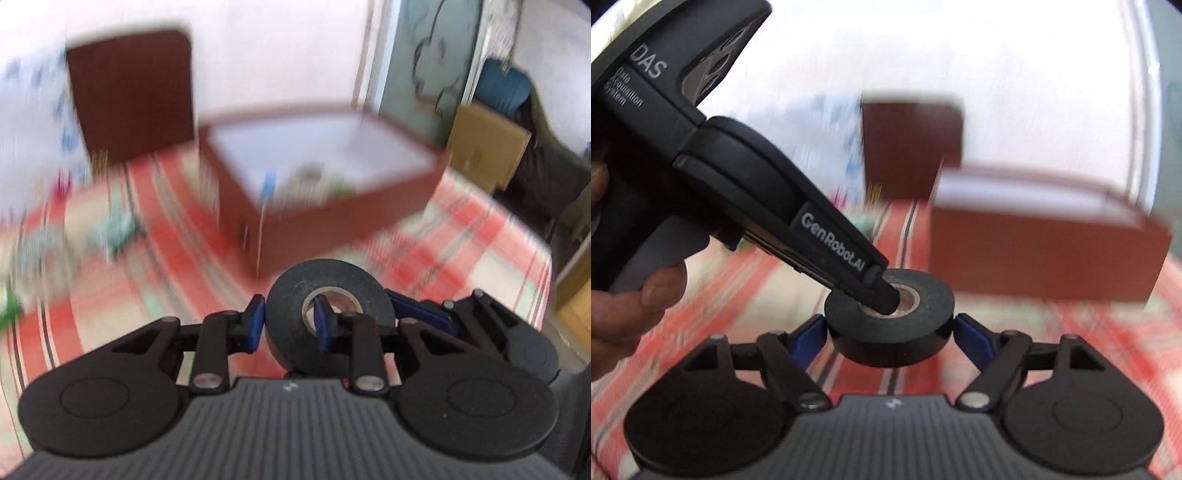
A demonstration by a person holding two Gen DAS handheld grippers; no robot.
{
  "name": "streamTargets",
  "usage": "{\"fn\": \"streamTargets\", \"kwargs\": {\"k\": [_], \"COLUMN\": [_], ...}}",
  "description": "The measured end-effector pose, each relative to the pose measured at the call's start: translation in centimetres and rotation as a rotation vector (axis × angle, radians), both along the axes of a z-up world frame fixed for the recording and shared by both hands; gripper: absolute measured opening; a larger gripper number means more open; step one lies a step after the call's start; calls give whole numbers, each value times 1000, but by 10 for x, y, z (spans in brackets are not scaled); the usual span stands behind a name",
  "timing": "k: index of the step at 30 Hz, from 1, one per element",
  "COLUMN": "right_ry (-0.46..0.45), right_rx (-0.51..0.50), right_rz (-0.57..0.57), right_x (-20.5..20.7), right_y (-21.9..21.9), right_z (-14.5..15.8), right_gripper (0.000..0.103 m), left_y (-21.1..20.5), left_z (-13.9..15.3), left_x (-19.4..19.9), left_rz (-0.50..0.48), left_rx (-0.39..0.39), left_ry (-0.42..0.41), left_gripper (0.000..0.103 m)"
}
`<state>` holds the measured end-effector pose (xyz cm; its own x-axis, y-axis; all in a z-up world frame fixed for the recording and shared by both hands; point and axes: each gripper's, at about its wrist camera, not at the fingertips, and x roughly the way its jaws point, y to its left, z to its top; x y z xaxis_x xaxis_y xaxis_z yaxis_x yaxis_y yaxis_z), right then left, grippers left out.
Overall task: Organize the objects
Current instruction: 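Carry the black tape roll into the brown box and open the right gripper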
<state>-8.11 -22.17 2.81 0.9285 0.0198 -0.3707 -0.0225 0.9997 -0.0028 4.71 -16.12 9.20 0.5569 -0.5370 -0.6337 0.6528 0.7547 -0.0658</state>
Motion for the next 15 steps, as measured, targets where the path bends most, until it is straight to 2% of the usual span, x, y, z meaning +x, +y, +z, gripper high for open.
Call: {"fn": "streamTargets", "kwargs": {"k": [3,6,8,11,14,15], "right_ry": [-131,-179,-181,-148,-118,-109], "right_rx": [-58,-79,-89,-47,-44,-60], "right_rz": [-46,-99,-137,-196,-256,-268], "right_x": [13,36,54,79,106,115], "right_y": [-16,-41,-64,-101,-131,-138], "right_z": [23,38,44,49,45,43], "right_gripper": [78,78,78,78,78,79], "left_y": [-27,-62,-86,-121,-150,-155], "left_z": [24,35,35,34,26,23], "left_x": [23,45,58,71,79,81], "left_rz": [-9,-19,-29,-35,-14,12], "left_rx": [-37,-52,-58,-52,-31,-5], "left_ry": [-37,-62,-62,-79,-136,-148], "left_gripper": [31,31,31,32,50,50]}}
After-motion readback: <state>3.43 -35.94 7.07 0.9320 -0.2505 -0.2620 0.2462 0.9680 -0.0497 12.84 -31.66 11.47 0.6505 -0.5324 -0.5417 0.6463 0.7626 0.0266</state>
